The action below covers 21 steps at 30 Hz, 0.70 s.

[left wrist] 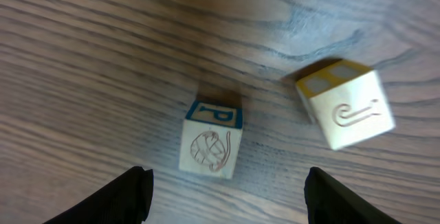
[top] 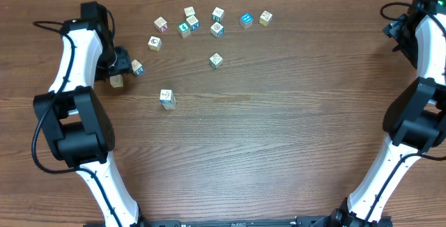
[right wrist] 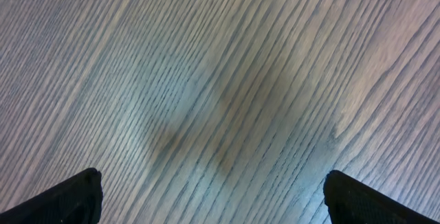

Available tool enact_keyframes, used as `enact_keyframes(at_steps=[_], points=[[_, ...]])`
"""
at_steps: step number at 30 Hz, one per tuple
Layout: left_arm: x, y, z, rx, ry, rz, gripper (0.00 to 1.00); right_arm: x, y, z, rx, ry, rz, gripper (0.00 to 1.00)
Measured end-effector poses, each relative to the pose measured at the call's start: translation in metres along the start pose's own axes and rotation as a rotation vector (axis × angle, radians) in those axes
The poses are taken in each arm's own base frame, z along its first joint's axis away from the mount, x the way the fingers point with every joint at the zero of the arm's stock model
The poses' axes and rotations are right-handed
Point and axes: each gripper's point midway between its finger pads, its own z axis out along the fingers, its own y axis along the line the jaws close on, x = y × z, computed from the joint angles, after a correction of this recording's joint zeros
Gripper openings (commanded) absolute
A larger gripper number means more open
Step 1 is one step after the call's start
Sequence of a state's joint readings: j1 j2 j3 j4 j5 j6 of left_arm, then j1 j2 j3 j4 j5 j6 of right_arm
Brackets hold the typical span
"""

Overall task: Form a tower
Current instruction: 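Move the left gripper up-left to the blue-topped P block, then lower the open left gripper around the blue-topped P block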

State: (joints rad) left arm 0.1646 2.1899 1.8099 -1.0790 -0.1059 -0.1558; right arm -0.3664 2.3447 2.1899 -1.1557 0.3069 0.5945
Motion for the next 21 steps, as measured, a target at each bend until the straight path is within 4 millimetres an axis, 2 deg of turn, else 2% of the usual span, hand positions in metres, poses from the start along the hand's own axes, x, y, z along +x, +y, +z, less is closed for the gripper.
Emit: enact_keyframes(at_steps=[5,21], points=[[0.0027,-0.0001,0.0103,-0.007,0.023,0.009,0.68,-0.0002,-0.0001,-0.0001,-0.001,0.000,0.001,1.00],[0.0021,0.0033,0.0108,-0.008,0.023,0.005,0.60,-0.0001,0.0001,-0.0002,-0.001,0.000,0.000,1.00]])
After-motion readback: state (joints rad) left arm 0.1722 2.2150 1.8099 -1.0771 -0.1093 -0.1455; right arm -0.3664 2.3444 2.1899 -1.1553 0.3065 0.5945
